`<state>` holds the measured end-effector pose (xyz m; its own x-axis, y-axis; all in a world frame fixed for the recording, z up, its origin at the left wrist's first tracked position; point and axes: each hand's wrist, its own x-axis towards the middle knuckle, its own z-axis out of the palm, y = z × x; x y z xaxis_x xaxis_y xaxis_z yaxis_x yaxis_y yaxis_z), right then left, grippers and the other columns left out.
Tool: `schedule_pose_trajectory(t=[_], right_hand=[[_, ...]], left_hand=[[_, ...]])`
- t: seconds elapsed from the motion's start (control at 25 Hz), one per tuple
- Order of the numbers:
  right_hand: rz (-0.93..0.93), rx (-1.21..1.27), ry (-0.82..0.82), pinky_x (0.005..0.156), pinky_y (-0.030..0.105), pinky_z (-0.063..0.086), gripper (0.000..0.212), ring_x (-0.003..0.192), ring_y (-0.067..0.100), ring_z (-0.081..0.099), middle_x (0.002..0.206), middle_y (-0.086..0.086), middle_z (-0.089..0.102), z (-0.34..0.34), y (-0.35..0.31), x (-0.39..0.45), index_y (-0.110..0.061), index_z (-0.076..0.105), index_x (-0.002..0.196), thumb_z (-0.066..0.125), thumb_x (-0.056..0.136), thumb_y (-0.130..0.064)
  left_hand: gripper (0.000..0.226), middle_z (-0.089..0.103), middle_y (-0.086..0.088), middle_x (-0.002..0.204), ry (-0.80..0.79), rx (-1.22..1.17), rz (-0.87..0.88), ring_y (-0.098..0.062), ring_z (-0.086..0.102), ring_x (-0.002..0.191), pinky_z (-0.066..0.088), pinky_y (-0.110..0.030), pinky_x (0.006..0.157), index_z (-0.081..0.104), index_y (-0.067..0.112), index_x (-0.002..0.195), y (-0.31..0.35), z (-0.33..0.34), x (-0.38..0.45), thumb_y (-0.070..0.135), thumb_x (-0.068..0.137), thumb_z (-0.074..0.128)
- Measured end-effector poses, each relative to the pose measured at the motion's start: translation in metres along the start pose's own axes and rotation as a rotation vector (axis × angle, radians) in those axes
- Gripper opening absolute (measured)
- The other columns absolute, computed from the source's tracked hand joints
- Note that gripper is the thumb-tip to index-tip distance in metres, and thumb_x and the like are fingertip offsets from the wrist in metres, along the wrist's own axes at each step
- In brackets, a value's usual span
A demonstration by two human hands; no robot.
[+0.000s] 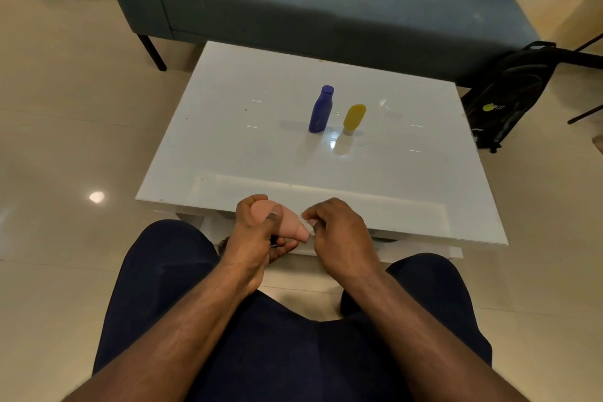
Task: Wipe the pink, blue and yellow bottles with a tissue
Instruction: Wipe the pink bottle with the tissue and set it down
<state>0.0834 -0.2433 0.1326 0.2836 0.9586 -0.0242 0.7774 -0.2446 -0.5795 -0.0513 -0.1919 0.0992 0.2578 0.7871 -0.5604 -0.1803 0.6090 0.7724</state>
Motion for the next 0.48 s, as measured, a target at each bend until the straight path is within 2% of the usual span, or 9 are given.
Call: schedule_pose_trajectory(t=[0.12,0.24,0.36,0.48], right_hand=[[-0.058,0.01,-0.018,0.077,0.019,0.048,0.02,0.087,0.006,0.056,0.096,-0.006,0.06,0.001,-0.007,-0.009,-0.019,0.07,0.101,0.059,0.09,-0.007],[-0.063,0.031,-0.082,0.075,0.008,0.041,0.018,0.089,0.002,0.055,0.097,-0.01,0.059,0.001,-0.01,-0.014,-0.023,0.07,0.102,0.058,0.092,-0.014],[0.071,0.185,-0.102,0.075,0.007,0.038,0.017,0.092,0.0,0.055,0.099,-0.014,0.061,0.0,-0.005,-0.011,-0.027,0.07,0.097,0.058,0.092,-0.017],[0.213,0.374,-0.111,0.078,0.018,0.044,0.018,0.094,-0.002,0.058,0.096,-0.018,0.066,0.001,-0.001,-0.007,-0.028,0.071,0.093,0.058,0.09,-0.016]], left_hand=[[0.031,0.053,-0.017,0.124,-0.022,-0.002,-0.002,-0.023,0.064,0.079,0.059,-0.033,0.067,0.048,0.036,0.126,0.003,0.001,0.0,0.022,0.101,0.06],[0.051,0.057,-0.015,0.117,0.011,0.04,-0.012,-0.021,0.061,0.081,0.056,-0.029,0.062,0.041,0.031,0.13,0.002,0.002,-0.001,0.035,0.09,0.073],[0.057,0.062,-0.017,0.116,0.021,0.062,-0.034,-0.023,0.066,0.081,0.056,-0.032,0.063,0.038,0.026,0.131,0.001,0.0,0.002,0.02,0.087,0.074],[0.056,0.061,-0.017,0.119,-0.003,0.03,-0.037,-0.029,0.067,0.094,0.059,-0.039,0.071,0.039,0.025,0.134,0.001,-0.002,0.002,0.011,0.087,0.066]])
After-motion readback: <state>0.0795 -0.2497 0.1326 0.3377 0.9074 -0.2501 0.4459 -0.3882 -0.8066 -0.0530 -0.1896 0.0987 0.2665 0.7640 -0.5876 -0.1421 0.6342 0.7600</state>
